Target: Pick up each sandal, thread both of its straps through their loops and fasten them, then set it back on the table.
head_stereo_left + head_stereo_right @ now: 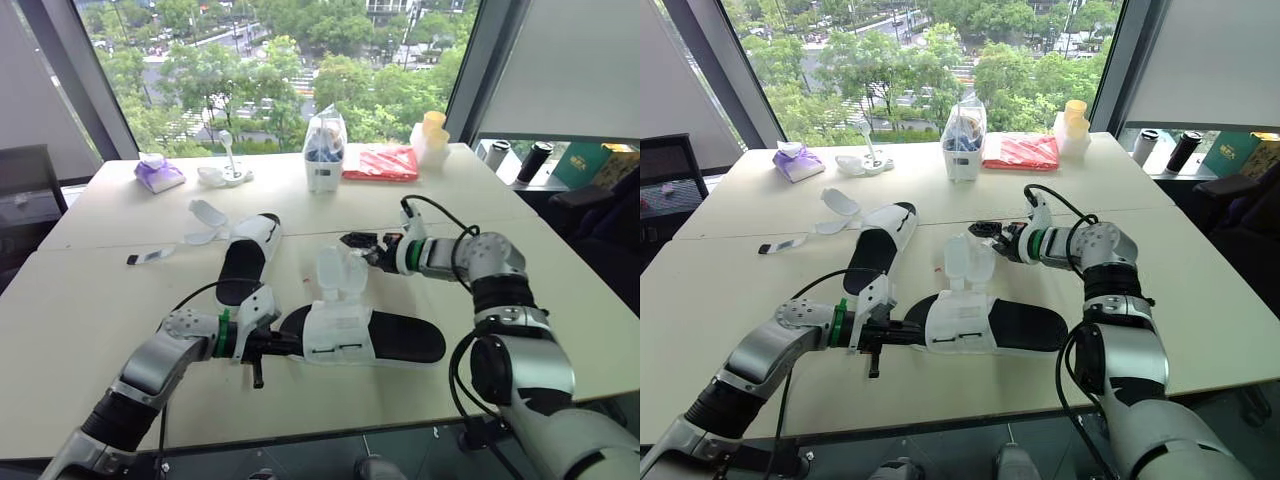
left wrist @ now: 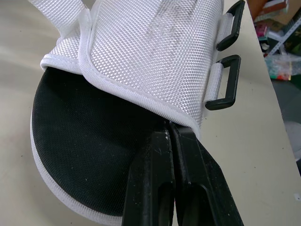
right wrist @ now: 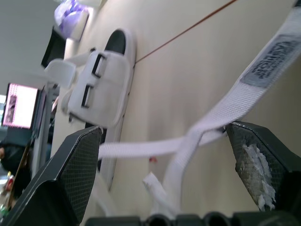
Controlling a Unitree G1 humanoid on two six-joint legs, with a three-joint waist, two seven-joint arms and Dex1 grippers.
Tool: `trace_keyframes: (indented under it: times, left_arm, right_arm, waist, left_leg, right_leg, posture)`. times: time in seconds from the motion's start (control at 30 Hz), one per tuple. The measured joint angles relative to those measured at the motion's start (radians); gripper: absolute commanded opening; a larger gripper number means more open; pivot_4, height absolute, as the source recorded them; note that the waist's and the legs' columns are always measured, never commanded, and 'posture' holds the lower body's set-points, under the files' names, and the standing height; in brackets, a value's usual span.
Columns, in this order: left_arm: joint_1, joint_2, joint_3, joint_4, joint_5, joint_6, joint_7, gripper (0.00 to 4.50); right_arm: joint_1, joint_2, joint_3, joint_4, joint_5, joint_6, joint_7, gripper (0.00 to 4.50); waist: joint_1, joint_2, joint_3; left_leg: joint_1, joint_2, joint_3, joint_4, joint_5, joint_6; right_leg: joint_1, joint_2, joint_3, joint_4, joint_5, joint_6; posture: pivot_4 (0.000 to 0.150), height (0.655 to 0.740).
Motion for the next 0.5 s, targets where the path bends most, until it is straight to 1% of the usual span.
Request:
trace_keyframes:
  times: [0.07,0.13,0.17,0.2,0.33,0.4,0.5]
  left_arm:
    - [0.0,-0.001,0.0,0.0,0.003,-0.003,0.002,0.09]
    - [0.0,-0.003,0.0,0.0,0.008,-0.006,0.005,0.0]
    - [0.0,-0.004,0.001,0.001,0.009,-0.007,0.007,0.0]
    - [-0.001,-0.005,0.001,0.001,0.01,-0.007,0.008,0.0]
    - [-0.001,-0.009,0.001,0.002,0.01,-0.007,0.014,0.0]
    - [-0.001,-0.01,0.003,0.002,0.01,-0.007,0.016,0.0]
    - [0.0,-0.014,0.005,0.002,0.01,-0.007,0.023,0.0]
  right_arm:
    - [-0.024,0.006,-0.016,0.045,-0.017,-0.033,-0.011,4.5]
    - [-0.04,0.018,-0.029,0.087,-0.03,-0.056,-0.017,3.95]
    - [-0.047,0.025,-0.037,0.115,-0.039,-0.072,-0.02,3.6]
    - [-0.049,0.029,-0.04,0.134,-0.043,-0.082,-0.022,3.19]
    - [-0.061,0.031,-0.042,0.211,-0.082,-0.098,-0.018,1.0]
    - [-0.071,0.03,-0.04,0.241,-0.103,-0.098,-0.01,0.02]
    - [-0.082,0.026,-0.045,0.264,-0.119,-0.107,0.003,0.02]
  waist:
    - [-0.001,0.0,0.0]
    - [-0.002,0.0,0.0]
    - [-0.002,0.0,0.0]
    - [-0.002,0.0,0.0]
    - [-0.002,0.0,0.0]
    - [-0.003,0.0,0.0]
    - [-0.003,0.0,0.0]
  left_leg:
    - [0.0,0.0,0.0,0.0,0.0,0.0]
    - [0.0,0.0,0.0,0.0,0.0,0.0]
    - [0.0,0.0,0.0,0.0,0.0,0.0]
    - [0.001,0.0,0.0,0.0,0.0,0.0]
    - [0.0,0.0,0.0,0.0,0.0,0.0]
    - [0.0,0.0,0.0,0.0,0.0,0.0]
    - [0.0,0.0,0.0,0.0,0.0,0.0]
  right_leg:
    - [0.0,0.0,0.0,0.0,0.0,0.0]
    - [0.0,0.0,0.0,0.0,0.0,0.0]
    - [0.0,0.0,0.0,0.0,0.0,0.0]
    - [0.0,0.0,0.0,0.0,0.0,0.0]
    - [0.0,0.0,0.0,0.0,0.0,0.0]
    - [0.0,0.0,0.0,0.0,0.0,0.0]
    - [0.0,0.0,0.0,0.0,0.0,0.0]
  posture:
    - [0.15,0.74]
    - [0.15,0.74]
    - [0.15,0.74]
    - [0.15,0.74]
    - [0.15,0.74]
    - [0.15,0.74]
    - [0.15,0.74]
